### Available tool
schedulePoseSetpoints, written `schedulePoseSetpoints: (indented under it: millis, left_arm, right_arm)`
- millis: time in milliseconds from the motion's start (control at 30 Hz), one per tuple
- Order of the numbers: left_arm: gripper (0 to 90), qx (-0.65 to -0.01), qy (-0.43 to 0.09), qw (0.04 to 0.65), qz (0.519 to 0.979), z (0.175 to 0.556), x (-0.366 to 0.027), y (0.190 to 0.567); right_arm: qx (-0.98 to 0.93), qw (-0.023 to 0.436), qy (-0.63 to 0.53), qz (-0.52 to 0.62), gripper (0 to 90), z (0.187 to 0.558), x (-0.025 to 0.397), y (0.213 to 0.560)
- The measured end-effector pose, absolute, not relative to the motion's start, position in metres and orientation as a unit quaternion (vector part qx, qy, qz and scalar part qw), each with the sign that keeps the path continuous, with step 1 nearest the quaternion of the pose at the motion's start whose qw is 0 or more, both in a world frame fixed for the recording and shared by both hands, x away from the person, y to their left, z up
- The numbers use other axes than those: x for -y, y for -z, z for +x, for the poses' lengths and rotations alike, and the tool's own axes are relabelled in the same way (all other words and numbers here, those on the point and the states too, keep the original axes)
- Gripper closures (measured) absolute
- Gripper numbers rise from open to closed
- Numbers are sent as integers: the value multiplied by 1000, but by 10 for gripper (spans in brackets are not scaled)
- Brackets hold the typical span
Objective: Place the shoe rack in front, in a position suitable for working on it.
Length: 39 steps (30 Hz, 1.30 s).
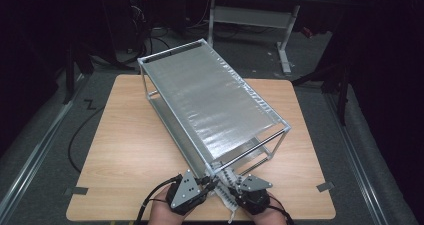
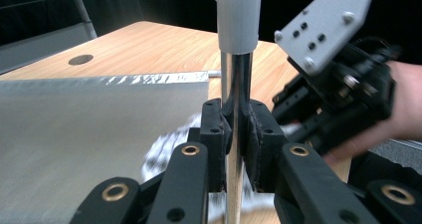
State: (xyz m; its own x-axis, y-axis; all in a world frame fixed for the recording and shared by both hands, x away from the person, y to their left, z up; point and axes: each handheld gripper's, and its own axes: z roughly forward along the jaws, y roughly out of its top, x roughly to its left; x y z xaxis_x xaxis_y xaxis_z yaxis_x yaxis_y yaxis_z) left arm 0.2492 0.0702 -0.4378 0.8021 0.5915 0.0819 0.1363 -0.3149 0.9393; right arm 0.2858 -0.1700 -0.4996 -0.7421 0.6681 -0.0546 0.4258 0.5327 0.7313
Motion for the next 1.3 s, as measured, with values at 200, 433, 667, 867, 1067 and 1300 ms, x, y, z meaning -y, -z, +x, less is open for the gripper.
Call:
schedulePoseSetpoints:
  millis: [200, 433, 667, 867, 1067, 1300]
  left_arm:
    - [796, -229, -212, 539, 782, 249, -71, 438]
    - [796, -229, -211, 537, 784, 248, -71, 438]
    - [791, -226, -217, 532, 786, 246, -73, 437]
    - [792, -228, -217, 532, 786, 245, -73, 437]
    - [793, -227, -215, 535, 785, 246, -73, 438]
    - [793, -225, -212, 536, 786, 247, -74, 438]
  right_arm:
    - [-835, 198, -353, 374, 767, 308, 207, 500]
    - [-803, 231, -334, 436, 766, 329, 245, 500]
    - [-783, 247, -331, 465, 756, 341, 267, 498]
    - [-786, 246, -328, 462, 763, 343, 267, 500]
    - [-806, 230, -336, 429, 762, 332, 245, 501]
    - [-829, 203, -352, 385, 762, 314, 218, 501]
